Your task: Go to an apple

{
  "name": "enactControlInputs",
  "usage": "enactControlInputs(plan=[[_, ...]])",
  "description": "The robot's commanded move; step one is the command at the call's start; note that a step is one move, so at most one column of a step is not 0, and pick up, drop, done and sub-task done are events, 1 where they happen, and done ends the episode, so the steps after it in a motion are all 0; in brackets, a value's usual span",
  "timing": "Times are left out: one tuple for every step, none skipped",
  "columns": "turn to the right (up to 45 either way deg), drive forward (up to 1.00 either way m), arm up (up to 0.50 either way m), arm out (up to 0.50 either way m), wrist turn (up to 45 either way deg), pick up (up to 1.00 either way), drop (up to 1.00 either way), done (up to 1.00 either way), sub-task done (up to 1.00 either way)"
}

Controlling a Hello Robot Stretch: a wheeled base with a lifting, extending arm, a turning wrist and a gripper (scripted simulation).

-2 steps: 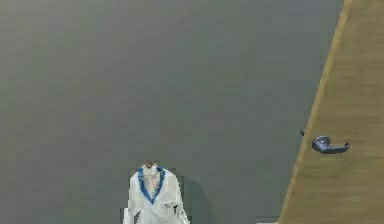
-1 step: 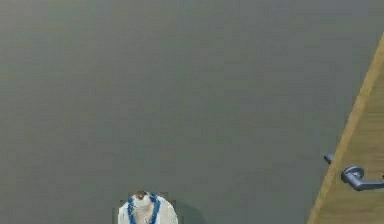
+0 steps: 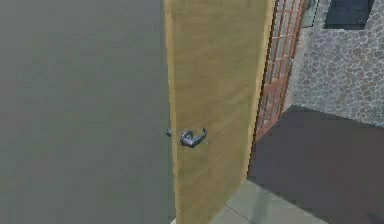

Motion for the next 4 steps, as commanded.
enactControlInputs(plan=[[45.0, 0.0, 0.0, 0.0, 0.0, 0.0, 0.0, 0.0, 0.0], [18.0, 0.0, 0.0, 0.0, 0.0, 0.0, 0.0, 0.0, 0.0], [0.0, 1.0, 0.0, 0.0, 0.0, 0.0, 0.0, 0.0, 0.0], [0.0, 0.8, 0.0, 0.0, 0.0, 0.0, 0.0, 0.0, 0.0]])
